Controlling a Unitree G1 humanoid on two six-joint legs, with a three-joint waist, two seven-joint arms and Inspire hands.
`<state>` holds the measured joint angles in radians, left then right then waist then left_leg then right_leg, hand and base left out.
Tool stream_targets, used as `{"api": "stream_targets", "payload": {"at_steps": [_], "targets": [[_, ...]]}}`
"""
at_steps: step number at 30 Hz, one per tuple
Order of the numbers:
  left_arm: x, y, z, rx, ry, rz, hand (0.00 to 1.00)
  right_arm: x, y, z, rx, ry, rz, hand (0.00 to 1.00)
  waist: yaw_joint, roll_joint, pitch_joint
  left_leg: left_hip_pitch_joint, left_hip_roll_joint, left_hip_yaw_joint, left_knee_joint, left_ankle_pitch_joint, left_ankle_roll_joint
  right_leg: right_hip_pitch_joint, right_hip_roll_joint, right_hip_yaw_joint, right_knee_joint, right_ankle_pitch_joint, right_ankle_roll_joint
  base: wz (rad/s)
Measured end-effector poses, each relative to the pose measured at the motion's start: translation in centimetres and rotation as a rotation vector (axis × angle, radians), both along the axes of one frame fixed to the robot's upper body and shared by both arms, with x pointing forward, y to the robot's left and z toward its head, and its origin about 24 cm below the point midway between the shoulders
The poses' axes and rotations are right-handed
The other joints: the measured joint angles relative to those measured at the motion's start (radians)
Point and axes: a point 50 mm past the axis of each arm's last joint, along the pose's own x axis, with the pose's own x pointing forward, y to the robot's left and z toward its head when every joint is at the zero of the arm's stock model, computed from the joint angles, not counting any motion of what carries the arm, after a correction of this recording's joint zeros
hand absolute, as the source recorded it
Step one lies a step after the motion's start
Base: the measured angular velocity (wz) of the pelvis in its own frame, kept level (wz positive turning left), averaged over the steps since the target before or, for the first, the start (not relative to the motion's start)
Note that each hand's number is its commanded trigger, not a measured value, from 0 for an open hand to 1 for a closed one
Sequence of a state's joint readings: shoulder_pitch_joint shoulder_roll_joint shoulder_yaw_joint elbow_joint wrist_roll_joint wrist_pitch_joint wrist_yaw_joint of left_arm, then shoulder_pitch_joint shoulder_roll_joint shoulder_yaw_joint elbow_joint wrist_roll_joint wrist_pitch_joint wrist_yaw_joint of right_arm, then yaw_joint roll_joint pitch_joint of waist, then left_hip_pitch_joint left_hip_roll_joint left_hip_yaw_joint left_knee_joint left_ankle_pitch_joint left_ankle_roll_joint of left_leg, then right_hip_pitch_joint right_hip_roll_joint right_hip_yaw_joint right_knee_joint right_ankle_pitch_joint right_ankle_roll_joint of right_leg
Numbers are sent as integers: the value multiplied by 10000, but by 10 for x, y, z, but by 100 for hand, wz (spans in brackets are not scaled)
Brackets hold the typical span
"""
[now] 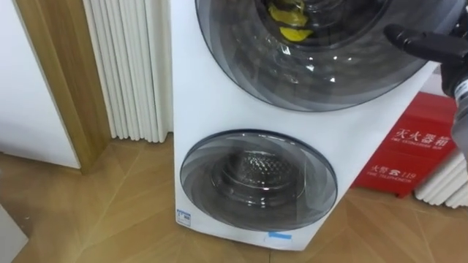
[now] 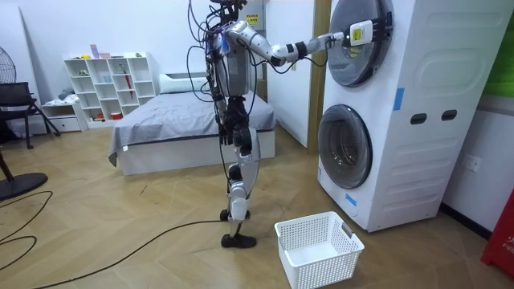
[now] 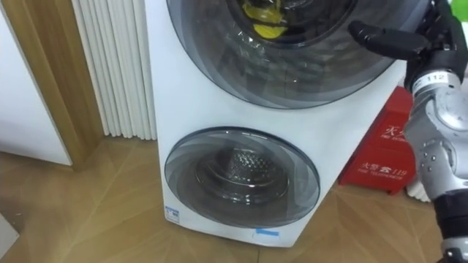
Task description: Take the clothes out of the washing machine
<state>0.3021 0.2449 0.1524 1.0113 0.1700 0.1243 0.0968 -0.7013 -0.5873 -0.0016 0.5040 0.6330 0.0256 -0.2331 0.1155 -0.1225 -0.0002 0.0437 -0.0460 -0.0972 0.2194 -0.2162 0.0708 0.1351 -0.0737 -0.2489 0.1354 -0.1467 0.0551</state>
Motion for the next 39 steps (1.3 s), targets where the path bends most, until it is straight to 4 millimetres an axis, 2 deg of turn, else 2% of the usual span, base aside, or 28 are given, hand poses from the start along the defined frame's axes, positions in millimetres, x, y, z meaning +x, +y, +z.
{"api": "stream_targets", "payload": {"at_steps": [7, 9, 13, 15, 19, 26, 31, 33, 36, 39], "targets": [[2, 0, -1, 150, 39, 59, 0, -1, 15, 11, -905, -328, 464, 0, -32, 46, 4, 20, 33, 331, -71, 0, 0, -143, 2, 164, -1, -2, -3, -16], [1, 0, -1, 256, 70, 82, 0, -10, 24, 16, -1194, -797, 789, 0, -32, 82, 12, 33, 70, 460, -121, 0, -1, -208, 17, 252, -2, -2, -4, -25], [3, 0, -1, 389, -59, 41, 0, -24, 34, 11, -1475, -1140, 1206, 0, -34, 206, 11, 90, 110, 681, -143, -2, -3, -233, 38, 288, 2, 1, -8, -15], [4, -1, -1, 373, -104, -64, 0, -36, 46, 7, -1751, -1418, 1515, 0, -14, 345, 37, 185, 162, 828, -235, -22, -38, -248, 83, 491, 6, 1, -9, -21], [6, -5, -3, 322, -62, -345, 0, -58, 60, -1, -1633, -1997, 2092, 0, -43, 519, 6, 267, 176, 940, -355, -30, -71, -285, 134, 596, 8, 5, -15, -16], [1, -18, -8, -62, 265, -735, 0, -78, 72, -41, -1008, -1471, 2670, 0, -11, 636, 37, 415, 317, 1070, -372, -62, -143, -171, 212, 627, 8, 53, -90, -2], [-2, -21, -9, -227, 170, -338, 0, -101, 86, -86, -379, -98, 3604, 0, -77, 701, 17, 361, 338, 1091, -337, -89, -191, -198, 265, 598, 9, 59, -101, -1], [2, -23, -9, -293, -6, -408, 0, -112, 95, -110, -95, 891, 4304, 0, -54, 755, -7, 353, 338, 1129, -336, -88, -192, -224, 265, 608, 11, 67, -113, -2], [4, -27, -10, -451, -120, -542, 0, -122, 109, -127, 26, 1649, 5333, 0, -57, 924, -31, 347, 336, 1175, -346, -85, -185, -250, 235, 598, 12, 70, -118, -5], [7, -27, -10, -486, -288, -591, 0, -124, 116, -129, 6, 1712, 6025, 0, -68, 971, -58, 347, 331, 1188, -367, -85, -185, -258, 237, 572, 14, 70, -118, 0]]}}
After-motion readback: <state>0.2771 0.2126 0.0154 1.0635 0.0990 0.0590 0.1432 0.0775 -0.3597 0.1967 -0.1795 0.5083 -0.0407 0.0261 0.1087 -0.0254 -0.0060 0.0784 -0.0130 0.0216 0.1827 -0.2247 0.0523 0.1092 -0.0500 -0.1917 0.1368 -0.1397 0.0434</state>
